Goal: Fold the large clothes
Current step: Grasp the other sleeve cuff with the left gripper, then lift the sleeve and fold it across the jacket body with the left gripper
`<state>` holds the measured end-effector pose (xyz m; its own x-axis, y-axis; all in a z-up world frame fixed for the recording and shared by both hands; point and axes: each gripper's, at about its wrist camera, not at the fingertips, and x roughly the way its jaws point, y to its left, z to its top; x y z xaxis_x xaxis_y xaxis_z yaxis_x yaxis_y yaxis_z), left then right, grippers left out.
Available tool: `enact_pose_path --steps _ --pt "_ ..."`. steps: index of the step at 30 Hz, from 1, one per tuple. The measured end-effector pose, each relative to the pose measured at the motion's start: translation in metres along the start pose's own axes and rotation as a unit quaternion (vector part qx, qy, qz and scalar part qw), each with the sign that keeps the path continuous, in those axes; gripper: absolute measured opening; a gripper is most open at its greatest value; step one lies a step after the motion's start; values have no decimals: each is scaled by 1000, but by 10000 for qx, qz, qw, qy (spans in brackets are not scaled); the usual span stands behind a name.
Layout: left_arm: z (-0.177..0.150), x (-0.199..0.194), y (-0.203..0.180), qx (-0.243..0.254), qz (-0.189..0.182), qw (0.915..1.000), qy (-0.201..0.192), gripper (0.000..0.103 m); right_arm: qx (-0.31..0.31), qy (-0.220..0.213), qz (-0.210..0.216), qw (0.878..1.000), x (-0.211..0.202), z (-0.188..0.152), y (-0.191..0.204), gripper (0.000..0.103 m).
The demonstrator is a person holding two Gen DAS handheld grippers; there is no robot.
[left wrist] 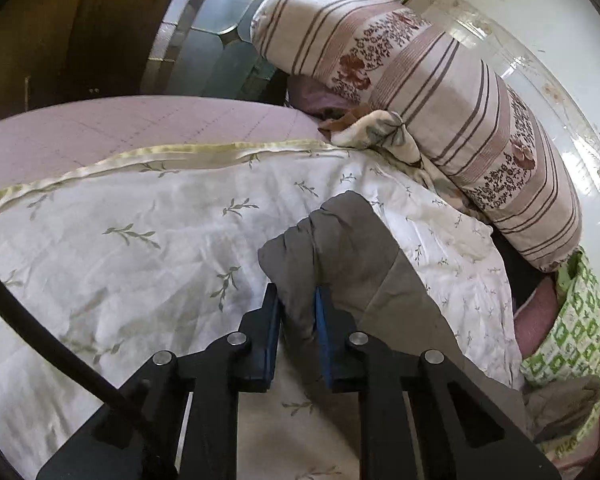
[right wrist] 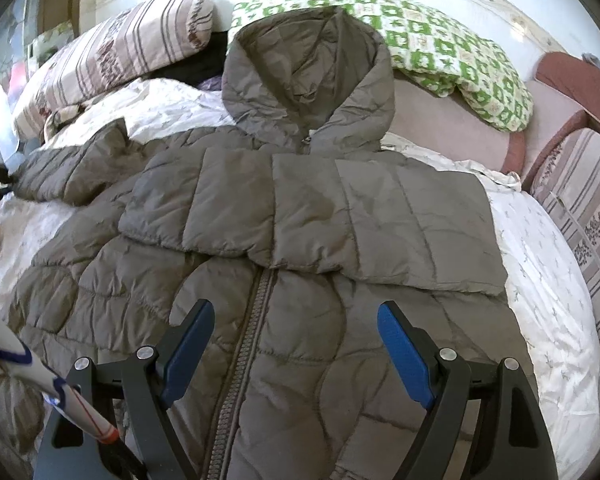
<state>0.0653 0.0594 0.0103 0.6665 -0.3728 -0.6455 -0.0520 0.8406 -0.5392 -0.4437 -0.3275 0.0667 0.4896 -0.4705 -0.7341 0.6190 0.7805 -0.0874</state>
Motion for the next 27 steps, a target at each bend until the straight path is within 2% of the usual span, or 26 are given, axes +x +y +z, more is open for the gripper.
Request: enact_pose_path --steps 2,8,12,14,18,20,21,23,27 --pt "2 -11 -8 82 -43 9999 -105 15 80 -45 -8 10000 -3 1 -4 87" --pt "0 -70 -69 918 -392 9931 -615 14 298 -201 -97 9993 -12 5 -16 87" --pt "-26 -112 -126 1543 -1022 9804 -679 14 514 -374 -246 9977 -20 8 -27 87" --pt "-48 -130 -157 1916 -1402 9695 -615 14 645 -436 -331 9964 -22 9 -34 87" --pt "-117 -157 -224 2775 -2108 9371 -214 13 1028 -535 -537 9918 -26 10 -53 87" --pt "-159 -162 -248 3166 -2308 9200 80 13 1218 -549 -610 9892 -26 10 -63 87" --pt "-184 -162 -260 3399 -2404 9088 270 13 1318 -551 -637 9877 -27 10 -69 87" --pt "-239 -161 -280 3865 -2484 8861 602 13 1459 -538 -651 9857 -27 10 -78 87" --pt "-317 -154 -299 4529 -2487 8501 1023 13 1683 -563 -666 9819 -30 9 -92 87"
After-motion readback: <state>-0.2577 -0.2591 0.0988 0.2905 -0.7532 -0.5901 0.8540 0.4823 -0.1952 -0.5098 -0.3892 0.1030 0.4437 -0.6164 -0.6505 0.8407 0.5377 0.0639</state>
